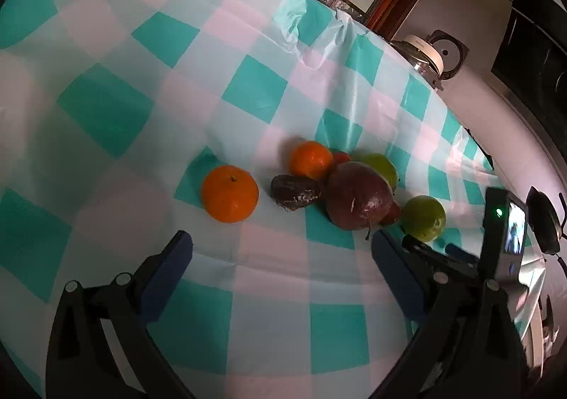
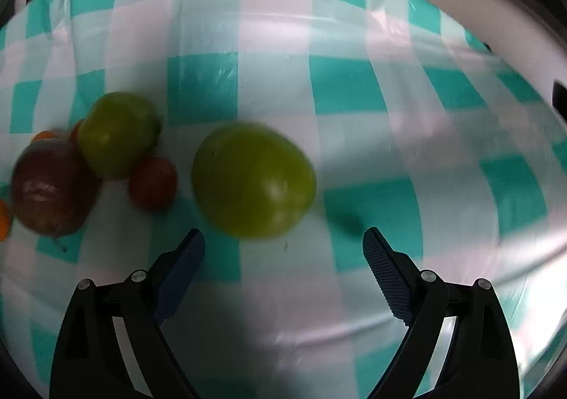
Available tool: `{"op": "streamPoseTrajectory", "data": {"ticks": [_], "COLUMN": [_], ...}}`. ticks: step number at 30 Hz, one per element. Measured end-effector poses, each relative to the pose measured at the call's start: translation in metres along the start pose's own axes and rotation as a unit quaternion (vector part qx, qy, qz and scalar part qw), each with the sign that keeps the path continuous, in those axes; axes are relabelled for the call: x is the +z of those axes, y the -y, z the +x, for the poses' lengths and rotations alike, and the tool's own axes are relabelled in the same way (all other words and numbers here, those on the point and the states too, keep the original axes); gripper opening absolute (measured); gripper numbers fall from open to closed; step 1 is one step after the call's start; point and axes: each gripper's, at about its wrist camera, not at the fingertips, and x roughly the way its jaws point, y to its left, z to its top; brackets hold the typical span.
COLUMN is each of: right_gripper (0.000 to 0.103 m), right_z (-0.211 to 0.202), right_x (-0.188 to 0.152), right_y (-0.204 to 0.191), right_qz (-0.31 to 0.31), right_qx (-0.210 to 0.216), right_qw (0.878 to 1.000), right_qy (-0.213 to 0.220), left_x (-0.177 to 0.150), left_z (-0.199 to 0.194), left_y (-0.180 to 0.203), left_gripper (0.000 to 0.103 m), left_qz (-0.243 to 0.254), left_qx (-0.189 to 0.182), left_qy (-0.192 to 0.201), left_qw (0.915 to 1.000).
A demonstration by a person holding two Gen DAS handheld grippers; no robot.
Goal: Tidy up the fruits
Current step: 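Grasp the large green fruit with the right tool while the left tool returns to the fruits, then grasp the mandarin with the left tool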
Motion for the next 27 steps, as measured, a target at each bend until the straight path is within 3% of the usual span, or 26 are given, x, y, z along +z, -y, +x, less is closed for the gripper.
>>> {"op": "streamPoseTrajectory", "data": {"ticks": [7,8,10,15,19,23,27], "right_gripper": [0.086,0.083,0.065,0.064,0.064,0.065,0.065], "right_z": [0.017,0.019,0.02,0.008,-0.016,-0.036,-0.049], "right_x": [0.021,0.022,0.022,0.005,-0.022,-0.046,-0.061], "right_y": [-0.003,-0.001,0.004,0.017,0.03,0.036,0.032], "right_qz": [-0.034,-0.031,-0.022,0.022,0.104,0.182,0.183], "right_qx": [0.03,0.041,0.072,0.096,0.146,0.207,0.228], "right_qw": [0.999,0.999,0.997,0.995,0.984,0.961,0.955], "right_qy": [0.01,0.009,0.006,0.004,0.016,0.033,0.056], "left_x": [-0.001,-0.002,-0.001,-0.001,0.001,0.005,0.014], "left_z": [0.002,0.002,0.003,0.004,0.005,0.005,0.01], "left_y": [-0.001,-0.002,-0.003,-0.004,-0.008,-0.016,-0.022], "left_gripper": [0.101,0.101,0.101,0.101,0.101,0.101,0.101], "left_qz": [-0.008,-0.012,-0.016,-0.016,-0.018,-0.018,-0.001], "left_qx": [0.005,0.006,0.005,0.006,0.015,0.024,0.035], "left_qy": [-0.001,-0.001,-0.004,-0.008,-0.01,-0.013,-0.02], "left_qw": [1.0,0.9999,0.9998,0.9998,0.9997,0.9995,0.9992]}}
